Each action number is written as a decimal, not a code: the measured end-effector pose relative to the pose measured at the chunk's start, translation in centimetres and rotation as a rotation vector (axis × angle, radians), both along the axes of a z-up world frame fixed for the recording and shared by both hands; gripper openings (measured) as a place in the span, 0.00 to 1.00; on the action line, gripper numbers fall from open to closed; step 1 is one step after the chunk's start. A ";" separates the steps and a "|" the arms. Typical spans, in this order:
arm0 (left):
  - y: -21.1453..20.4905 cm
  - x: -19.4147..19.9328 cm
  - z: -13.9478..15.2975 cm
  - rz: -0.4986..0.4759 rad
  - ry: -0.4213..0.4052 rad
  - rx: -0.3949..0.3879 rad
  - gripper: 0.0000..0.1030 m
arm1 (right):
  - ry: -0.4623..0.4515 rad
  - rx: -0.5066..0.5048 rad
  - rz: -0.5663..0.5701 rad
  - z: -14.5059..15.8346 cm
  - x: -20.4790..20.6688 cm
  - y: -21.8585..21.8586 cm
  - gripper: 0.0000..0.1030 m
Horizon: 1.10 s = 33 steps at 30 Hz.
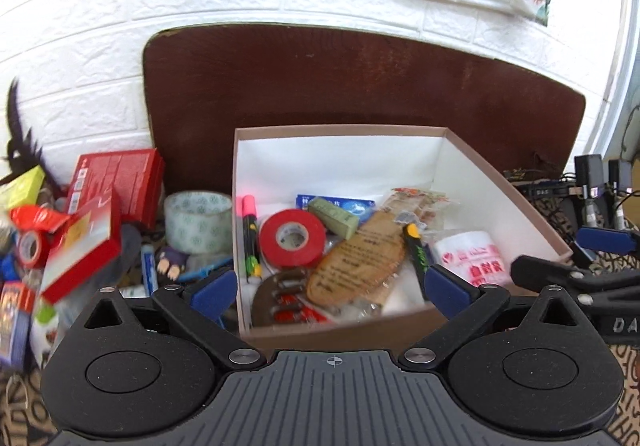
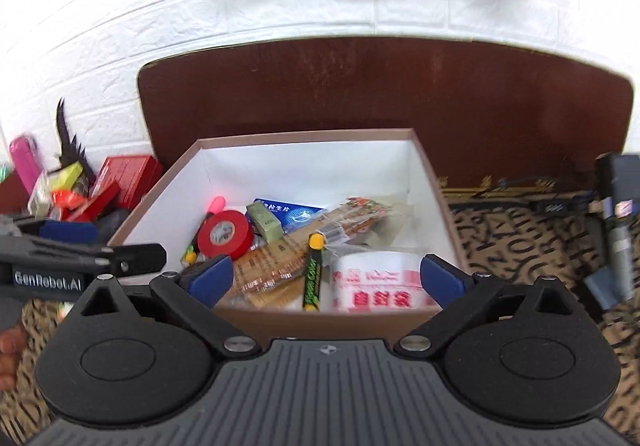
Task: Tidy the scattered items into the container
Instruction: 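Open both grippers to release the clip and marker into the box, then withdraw both grippers back from the cardboard box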
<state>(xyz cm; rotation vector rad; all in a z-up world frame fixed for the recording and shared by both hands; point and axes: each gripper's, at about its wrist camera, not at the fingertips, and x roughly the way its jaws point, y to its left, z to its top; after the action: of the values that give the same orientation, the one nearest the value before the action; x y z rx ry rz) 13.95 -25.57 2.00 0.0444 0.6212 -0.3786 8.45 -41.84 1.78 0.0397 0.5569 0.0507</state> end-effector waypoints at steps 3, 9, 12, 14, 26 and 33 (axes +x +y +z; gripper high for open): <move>-0.3 -2.2 -0.5 0.014 -0.027 0.033 1.00 | -0.013 -0.068 0.008 0.2 -2.4 0.1 0.99; -1.1 -5.0 -0.9 0.014 -0.029 0.055 1.00 | -0.007 -0.122 0.021 0.0 -5.2 0.4 0.99; -1.3 -5.7 -0.8 0.021 -0.029 0.053 1.00 | -0.002 -0.133 0.030 -0.2 -6.0 0.5 0.99; -1.4 -5.9 -0.7 0.029 -0.020 0.049 1.00 | 0.003 -0.136 0.032 -0.4 -6.3 0.6 0.99; -1.9 -6.7 -0.7 0.020 -0.009 0.064 1.00 | 0.024 -0.139 0.041 -1.2 -7.3 1.1 0.99; -2.1 -6.6 -1.0 0.016 0.006 0.068 1.00 | 0.035 -0.138 0.039 -1.3 -7.1 1.1 0.99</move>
<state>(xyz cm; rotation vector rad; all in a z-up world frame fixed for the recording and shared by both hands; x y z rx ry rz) 7.37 -27.63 1.03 0.1033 0.6403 -0.3423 1.32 -40.75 0.45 -0.1049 0.5951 0.0495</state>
